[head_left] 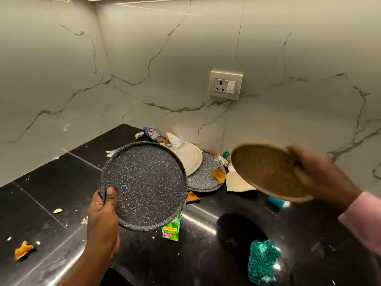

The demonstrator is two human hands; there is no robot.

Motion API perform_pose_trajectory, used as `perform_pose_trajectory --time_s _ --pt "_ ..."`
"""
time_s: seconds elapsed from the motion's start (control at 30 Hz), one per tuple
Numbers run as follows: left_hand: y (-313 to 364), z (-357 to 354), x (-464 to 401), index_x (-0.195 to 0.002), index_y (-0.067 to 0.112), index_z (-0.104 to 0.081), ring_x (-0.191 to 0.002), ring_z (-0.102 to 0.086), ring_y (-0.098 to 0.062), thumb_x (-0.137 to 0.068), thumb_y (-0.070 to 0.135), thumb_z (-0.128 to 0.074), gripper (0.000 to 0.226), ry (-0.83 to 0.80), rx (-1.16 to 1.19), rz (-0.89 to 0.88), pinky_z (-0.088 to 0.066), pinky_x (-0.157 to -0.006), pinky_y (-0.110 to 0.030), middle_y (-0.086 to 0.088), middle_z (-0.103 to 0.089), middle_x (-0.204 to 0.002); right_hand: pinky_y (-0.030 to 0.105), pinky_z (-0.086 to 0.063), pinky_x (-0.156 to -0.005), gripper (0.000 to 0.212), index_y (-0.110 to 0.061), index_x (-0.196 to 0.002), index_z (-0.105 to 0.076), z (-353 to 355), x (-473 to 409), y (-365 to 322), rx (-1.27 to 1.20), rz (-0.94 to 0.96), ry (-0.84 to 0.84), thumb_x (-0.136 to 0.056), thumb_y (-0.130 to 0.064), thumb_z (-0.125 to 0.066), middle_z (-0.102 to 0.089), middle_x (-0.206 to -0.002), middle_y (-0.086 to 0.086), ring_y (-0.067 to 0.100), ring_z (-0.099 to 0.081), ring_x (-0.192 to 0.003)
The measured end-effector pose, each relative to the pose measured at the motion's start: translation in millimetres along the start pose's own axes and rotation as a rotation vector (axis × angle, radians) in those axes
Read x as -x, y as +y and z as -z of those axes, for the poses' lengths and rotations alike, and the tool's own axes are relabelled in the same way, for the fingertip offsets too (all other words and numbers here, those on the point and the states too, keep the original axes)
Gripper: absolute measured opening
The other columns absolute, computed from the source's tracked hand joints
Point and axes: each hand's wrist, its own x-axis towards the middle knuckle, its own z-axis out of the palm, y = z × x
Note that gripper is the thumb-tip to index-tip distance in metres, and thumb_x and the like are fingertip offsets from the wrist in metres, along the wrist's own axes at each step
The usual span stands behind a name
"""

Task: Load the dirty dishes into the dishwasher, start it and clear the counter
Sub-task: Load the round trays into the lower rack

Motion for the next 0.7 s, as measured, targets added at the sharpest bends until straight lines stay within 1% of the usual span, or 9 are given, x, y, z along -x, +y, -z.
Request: perform_pose_trajectory --time_s 0.07,0.13,0.23,0.33,0.43,0.5,0.53,0.6,0.7 --pt "-2.4 -11.7 3.8 -0.101 0.022 -0.058 -0.099 -0.063 -0.013 -0.102 0.022 -0.041 0.017 -0.017 0.009 0.033 -0.053 -0.09 -0.033 0.0 -0.067 -0.105 0.035 -0.047 -0.058 0.026 -0.012 -0.11 -0.06 22.6 -3.7 -2.6 -0.187 -0.042 0.05 -0.088 0.001 -0.053 -0.064 -0.08 0.01 0.028 -0.061 -0.071" --pt "-5.8 -22.3 7.7 -0.1 0.02 -0.058 -0.095 -0.063 -0.013 -0.103 0.021 -0.04 0.018 -0.032 0.017 0.071 -0.056 -0.083 -0.027 -0.003 -0.067 -0.106 0.032 -0.053 -0.062 0.026 -0.017 -0.107 -0.062 29.6 -2.8 -7.3 -0.526 -0.139 0.051 -0.091 0.002 -0.054 -0.067 -0.085 0.007 0.023 -0.066 -0.076" --pt "-11.7 -34.1 13.7 -0.11 0.016 -0.058 -0.111 -0.061 -0.026 -0.102 0.023 -0.041 0.02 -0.074 0.039 0.124 -0.048 -0.099 -0.045 -0.012 -0.065 -0.119 0.035 -0.057 -0.06 0.014 -0.014 -0.103 -0.062 2.8 1.1 -19.7 -1.103 -0.413 0.039 -0.092 -0.015 -0.055 -0.071 -0.084 0.006 0.018 -0.07 -0.071" --pt "-15.4 -44.6 22.4 -0.119 0.014 -0.058 -0.114 -0.062 -0.026 -0.099 0.034 -0.043 0.032 -0.115 0.069 0.197 -0.047 -0.102 -0.05 -0.009 -0.068 -0.119 0.039 -0.06 -0.066 0.018 -0.004 -0.101 -0.061 -49.7 10.4 -39.7 -1.294 -0.606 0.067 -0.098 -0.012 -0.046 -0.073 -0.08 0.008 0.021 -0.07 -0.07" --pt "-12.4 -55.5 31.5 -0.108 0.012 -0.063 -0.089 -0.072 -0.015 -0.091 0.04 -0.048 0.036 -0.188 0.063 0.252 -0.06 -0.076 -0.03 -0.005 -0.075 -0.096 0.048 -0.057 -0.081 0.023 -0.008 -0.1 -0.064 -117.1 26.3 -63.5 -1.204 -0.742 0.014 -0.101 -0.011 -0.041 -0.071 -0.095 0.014 0.031 -0.068 -0.088" --pt "-10.0 -56.5 37.0 -0.095 0.01 -0.065 -0.068 -0.071 -0.007 -0.094 0.036 -0.046 0.032 -0.225 0.005 0.235 -0.056 -0.054 -0.018 0.0 -0.075 -0.075 0.049 -0.054 -0.084 0.023 -0.014 -0.093 -0.066 -148.6 35.6 -80.4 -1.035 -0.781 -0.028 -0.099 -0.018 -0.044 -0.07 -0.095 0.012 0.03 -0.066 -0.09" --pt "-12.9 -53.8 35.4 -0.094 0.011 -0.065 -0.065 -0.071 -0.009 -0.095 0.033 -0.048 0.028 -0.22 -0.035 0.234 -0.055 -0.051 -0.018 -0.001 -0.075 -0.072 0.046 -0.055 -0.083 0.022 -0.015 -0.092 -0.066 -159.2 37.6 -86.7 -0.999 -0.791 -0.035 -0.099 -0.018 -0.045 -0.07 -0.094 0.011 0.028 -0.066 -0.088" --pt "-15.9 -43.6 28.0 -0.102 0.012 -0.066 -0.078 -0.072 -0.021 -0.087 0.036 -0.064 0.028 -0.188 -0.083 0.23 -0.06 -0.06 -0.028 -0.008 -0.076 -0.084 0.037 -0.053 -0.078 0.024 -0.014 -0.093 -0.068 -170.7 37.0 -93.7 -1.032 -0.771 -0.13 -0.099 -0.02 -0.046 -0.071 -0.093 0.01 0.024 -0.067 -0.087" --pt "-22.3 -21.1 9.3 -0.102 0.012 -0.065 -0.094 -0.067 -0.035 -0.068 0.052 -0.081 0.056 -0.046 -0.107 0.241 -0.053 -0.089 -0.051 -0.02 -0.071 -0.101 0.031 -0.05 -0.077 0.033 -0.013 -0.102 -0.07 -182.0 24.1 -87.7 -1.015 -0.588 -0.259 -0.1 -0.034 -0.044 -0.072 -0.096 0.009 0.022 -0.066 -0.092"
